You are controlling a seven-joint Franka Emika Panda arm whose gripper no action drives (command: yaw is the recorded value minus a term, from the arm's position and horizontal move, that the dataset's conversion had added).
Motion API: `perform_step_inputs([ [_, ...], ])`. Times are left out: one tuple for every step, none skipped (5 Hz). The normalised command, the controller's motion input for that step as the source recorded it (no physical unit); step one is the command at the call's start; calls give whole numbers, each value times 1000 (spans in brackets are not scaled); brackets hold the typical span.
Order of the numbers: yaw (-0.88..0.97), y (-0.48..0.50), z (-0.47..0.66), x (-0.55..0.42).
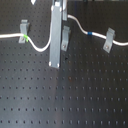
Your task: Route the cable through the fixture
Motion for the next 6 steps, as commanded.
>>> perform_step_inputs([
  [-371, -82, 106, -11],
  [154, -31, 174, -142],
  [960, 21, 151, -174],
  [971, 33, 140, -157],
  [0, 0, 69, 1],
  [1000, 0, 231, 3],
])
